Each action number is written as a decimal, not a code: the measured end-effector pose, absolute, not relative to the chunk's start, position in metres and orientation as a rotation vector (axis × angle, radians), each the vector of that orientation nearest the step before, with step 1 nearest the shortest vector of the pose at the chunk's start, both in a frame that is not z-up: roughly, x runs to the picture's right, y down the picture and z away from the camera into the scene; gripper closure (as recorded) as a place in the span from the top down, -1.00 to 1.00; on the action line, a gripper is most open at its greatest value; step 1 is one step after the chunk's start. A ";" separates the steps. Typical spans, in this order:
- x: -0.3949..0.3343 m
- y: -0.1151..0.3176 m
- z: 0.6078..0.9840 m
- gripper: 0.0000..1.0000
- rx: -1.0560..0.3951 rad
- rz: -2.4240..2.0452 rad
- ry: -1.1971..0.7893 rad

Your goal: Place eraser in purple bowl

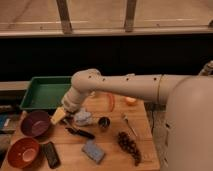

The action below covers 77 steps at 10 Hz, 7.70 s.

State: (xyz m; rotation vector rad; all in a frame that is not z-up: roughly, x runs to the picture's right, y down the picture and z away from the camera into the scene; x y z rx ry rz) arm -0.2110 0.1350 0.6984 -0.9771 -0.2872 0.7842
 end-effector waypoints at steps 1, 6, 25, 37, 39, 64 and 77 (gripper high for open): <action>-0.210 0.145 0.692 0.39 -0.979 0.791 -0.265; -0.209 0.148 0.690 0.39 -0.977 0.791 -0.255; -0.268 0.274 0.701 0.39 -1.034 0.627 0.037; -0.271 0.328 0.719 0.39 -1.125 0.709 0.163; -0.278 0.335 0.717 0.39 -1.112 0.707 0.208; -0.204 0.247 0.714 -1.00 -1.010 0.941 -0.095; -0.310 0.107 0.711 -1.00 -0.916 0.736 -0.455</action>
